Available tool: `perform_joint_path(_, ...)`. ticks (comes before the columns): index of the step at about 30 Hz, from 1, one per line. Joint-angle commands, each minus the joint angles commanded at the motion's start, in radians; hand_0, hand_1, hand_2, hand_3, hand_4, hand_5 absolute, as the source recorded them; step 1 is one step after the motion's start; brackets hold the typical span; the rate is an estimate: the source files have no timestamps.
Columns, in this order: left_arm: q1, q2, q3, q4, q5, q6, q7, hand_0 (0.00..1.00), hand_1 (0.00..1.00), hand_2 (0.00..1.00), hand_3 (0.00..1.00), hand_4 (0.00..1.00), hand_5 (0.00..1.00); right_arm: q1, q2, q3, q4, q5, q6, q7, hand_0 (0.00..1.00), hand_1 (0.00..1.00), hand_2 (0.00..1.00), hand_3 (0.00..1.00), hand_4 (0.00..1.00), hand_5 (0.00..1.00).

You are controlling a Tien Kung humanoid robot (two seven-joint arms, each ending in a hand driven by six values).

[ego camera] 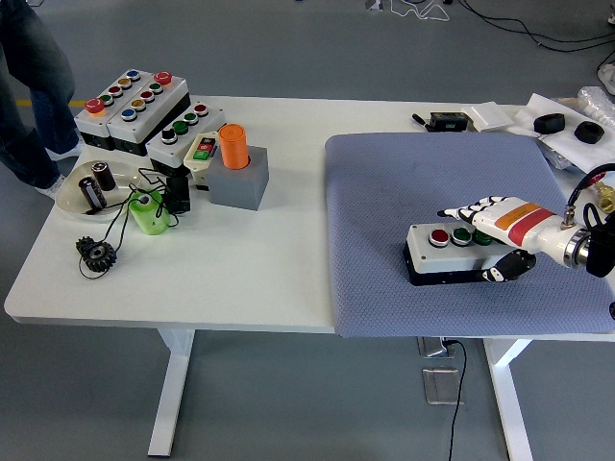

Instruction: Pick up the button,place it on the desk,press the button,press the button

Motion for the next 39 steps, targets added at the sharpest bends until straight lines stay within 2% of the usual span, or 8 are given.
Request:
perform_joint_path(5, -0.002, 0.001, 0.004, 0.0, -0.004, -0.001, -0.004, 0.708, 0.773, 0.791, 0.669, 0.445, 0.998, -0.027, -0.037, 0.06, 0.073, 0.049, 0.02, -0.018, 0.941, 0.863, 0.966, 0.998, 0.864, 0.052)
perform_joint_path(11, -0.006, 0.002, 0.008, 0.0, -0.008, -0.003, -0.008, 0.708, 0.773, 0.791, 0.669, 0.444, 0.998, -0.106, -0.114, 0.212, 0.268, 0.084, -0.015, -0.099, 0.913, 0.83, 0.945, 0.998, 0.862, 0.085)
perform_joint_path(12, -0.006, 0.003, 0.008, 0.0, -0.008, -0.003, -0.008, 0.707, 0.773, 0.791, 0.67, 0.443, 0.998, -0.119, -0.128, 0.234, 0.3, 0.09, -0.024, -0.117, 0.408, 0.219, 0.376, 0.998, 0.914, 0.251)
perform_joint_path(17, -0.004, 0.004, 0.012, 0.0, -0.015, -0.004, -0.01, 0.707, 0.773, 0.791, 0.67, 0.443, 0.998, -0.166, -0.178, 0.285, 0.421, 0.227, -0.062, -0.172, 0.408, 0.219, 0.376, 0.998, 0.914, 0.251)
perform_joint_path(18, -0.003, 0.004, 0.014, 0.0, -0.017, -0.005, -0.01, 0.707, 0.772, 0.791, 0.669, 0.444, 0.998, -0.172, -0.182, 0.279, 0.433, 0.265, -0.072, -0.177, 0.138, 0.002, 0.115, 0.757, 0.825, 0.398)
perform_joint_path(23, 0.0, 0.002, 0.008, 0.0, -0.009, -0.003, -0.005, 0.707, 0.772, 0.791, 0.669, 0.444, 0.998, -0.187, -0.173, 0.238, 0.444, 0.346, -0.057, -0.216, 0.138, 0.002, 0.115, 0.757, 0.825, 0.398)
perform_joint_path(24, 0.001, 0.001, 0.003, 0.001, -0.001, -0.002, -0.002, 0.707, 0.77, 0.79, 0.668, 0.443, 0.998, -0.186, -0.166, 0.224, 0.433, 0.35, -0.056, -0.233, 0.109, 0.002, 0.082, 0.708, 0.764, 0.535)
perform_joint_path(39, 0.009, 0.001, -0.011, 0.0, 0.019, -0.002, 0.005, 0.708, 0.771, 0.789, 0.667, 0.443, 0.998, -0.167, -0.142, 0.151, 0.357, 0.328, -0.005, -0.305, 0.108, 0.002, 0.08, 0.699, 0.752, 0.616)
